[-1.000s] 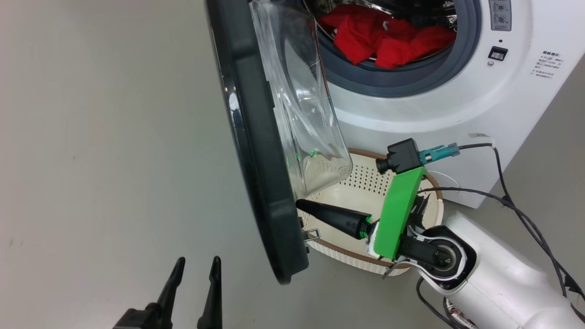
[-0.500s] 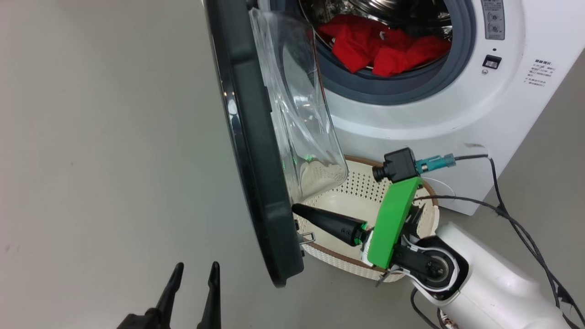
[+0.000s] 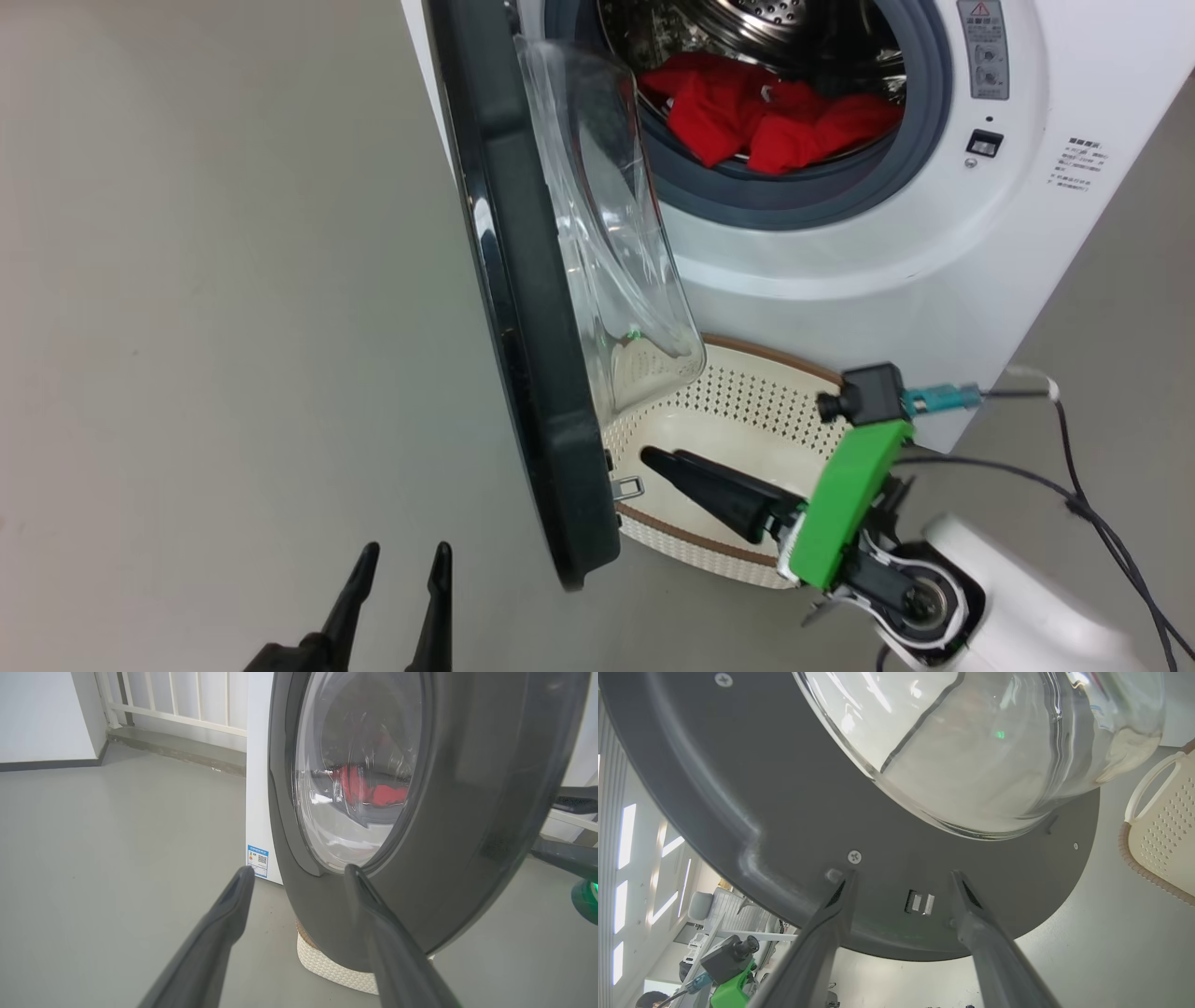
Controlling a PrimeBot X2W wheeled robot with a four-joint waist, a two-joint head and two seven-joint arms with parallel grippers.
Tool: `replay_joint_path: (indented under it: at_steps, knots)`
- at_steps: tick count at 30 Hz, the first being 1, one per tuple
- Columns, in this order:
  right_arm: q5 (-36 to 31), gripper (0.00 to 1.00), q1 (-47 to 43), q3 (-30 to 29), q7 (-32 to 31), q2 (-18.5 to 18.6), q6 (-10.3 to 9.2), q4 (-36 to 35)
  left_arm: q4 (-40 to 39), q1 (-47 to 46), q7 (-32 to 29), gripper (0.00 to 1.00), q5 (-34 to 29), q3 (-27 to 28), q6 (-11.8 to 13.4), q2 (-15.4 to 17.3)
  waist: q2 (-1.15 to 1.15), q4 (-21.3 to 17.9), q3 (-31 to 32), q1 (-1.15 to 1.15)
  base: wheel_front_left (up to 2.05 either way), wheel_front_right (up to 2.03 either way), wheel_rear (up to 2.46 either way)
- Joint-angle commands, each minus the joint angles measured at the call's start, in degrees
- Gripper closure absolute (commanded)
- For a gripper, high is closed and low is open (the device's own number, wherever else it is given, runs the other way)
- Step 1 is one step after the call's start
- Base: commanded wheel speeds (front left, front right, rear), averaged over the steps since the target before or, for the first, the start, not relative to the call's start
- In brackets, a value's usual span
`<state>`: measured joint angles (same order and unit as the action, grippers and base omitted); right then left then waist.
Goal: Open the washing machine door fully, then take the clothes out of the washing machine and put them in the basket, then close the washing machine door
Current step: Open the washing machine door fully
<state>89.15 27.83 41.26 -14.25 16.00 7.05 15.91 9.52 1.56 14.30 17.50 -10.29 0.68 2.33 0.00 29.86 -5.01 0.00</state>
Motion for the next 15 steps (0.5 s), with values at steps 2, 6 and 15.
replay_joint_path:
  at_steps: [2,6,15]
  knots:
    - [-0.4,0.0,-1.8,-0.4,1.8,0.5,0.44,-0.9,-0.8,-0.3,0.7,0.0,-1.0,2.2,-0.5,0.5,0.0,-0.3,0.5,0.0,0.0,0.0,0.0]
    - [0.0,0.0,-4.8,-1.2,4.3,1.6,0.44,-0.6,-0.2,-0.4,0.7,0.0,-1.4,2.5,-1.1,0.5,0.0,-0.6,1.2,0.0,0.0,0.0,0.0]
    - [0.7,0.0,-11.5,-3.2,9.2,3.8,0.44,-0.1,0.3,-0.2,0.7,0.0,-1.9,3.3,-1.7,0.5,0.0,-2.1,1.8,0.0,0.0,0.0,0.0]
